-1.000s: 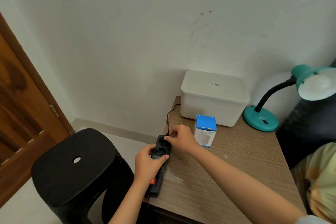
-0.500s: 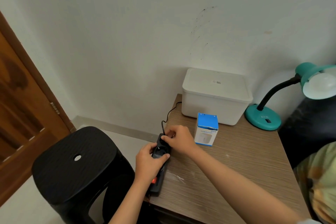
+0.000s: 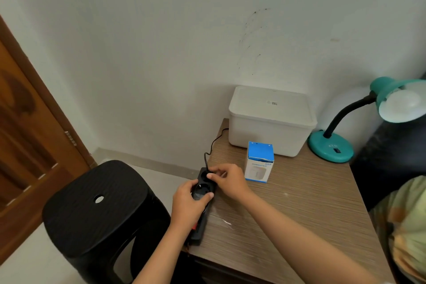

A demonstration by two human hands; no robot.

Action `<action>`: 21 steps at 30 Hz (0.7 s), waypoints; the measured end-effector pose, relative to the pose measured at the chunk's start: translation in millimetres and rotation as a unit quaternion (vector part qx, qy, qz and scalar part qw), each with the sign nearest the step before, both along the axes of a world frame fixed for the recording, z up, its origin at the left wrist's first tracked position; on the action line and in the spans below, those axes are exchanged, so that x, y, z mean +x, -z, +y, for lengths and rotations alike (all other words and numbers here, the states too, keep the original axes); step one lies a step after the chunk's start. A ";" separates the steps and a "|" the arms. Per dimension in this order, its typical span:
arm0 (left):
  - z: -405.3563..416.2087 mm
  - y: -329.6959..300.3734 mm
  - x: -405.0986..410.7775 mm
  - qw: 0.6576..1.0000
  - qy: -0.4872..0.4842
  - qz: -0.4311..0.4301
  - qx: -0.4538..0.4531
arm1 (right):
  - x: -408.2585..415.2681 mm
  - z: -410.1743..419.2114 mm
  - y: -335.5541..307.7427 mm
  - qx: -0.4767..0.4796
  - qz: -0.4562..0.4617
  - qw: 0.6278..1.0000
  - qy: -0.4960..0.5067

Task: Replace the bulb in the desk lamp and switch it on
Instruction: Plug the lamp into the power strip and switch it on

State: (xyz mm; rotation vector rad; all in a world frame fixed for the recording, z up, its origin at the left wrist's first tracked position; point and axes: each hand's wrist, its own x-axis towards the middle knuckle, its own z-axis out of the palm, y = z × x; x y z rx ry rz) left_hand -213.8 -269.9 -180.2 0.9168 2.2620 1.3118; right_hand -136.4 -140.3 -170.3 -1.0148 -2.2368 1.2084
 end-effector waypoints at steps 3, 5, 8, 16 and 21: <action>-1.1 -0.7 3.1 0.996 0.030 0.068 -0.045 | 22.4 -9.0 0.7 -0.011 0.038 0.999 0.006; -1.1 -2.8 10.9 0.991 0.027 0.112 -0.069 | 45.3 -14.1 4.4 -0.009 0.036 0.999 0.007; 1.4 -6.3 37.5 0.988 0.018 0.150 -0.038 | 89.5 -14.4 15.7 0.004 0.019 0.999 0.025; 48.7 5.3 139.3 0.966 0.210 0.148 0.028 | 208.6 37.1 19.4 0.070 -0.001 0.978 0.197; 122.8 4.2 166.4 0.943 0.301 0.139 0.018 | 244.9 97.1 14.9 0.117 -0.018 0.958 0.260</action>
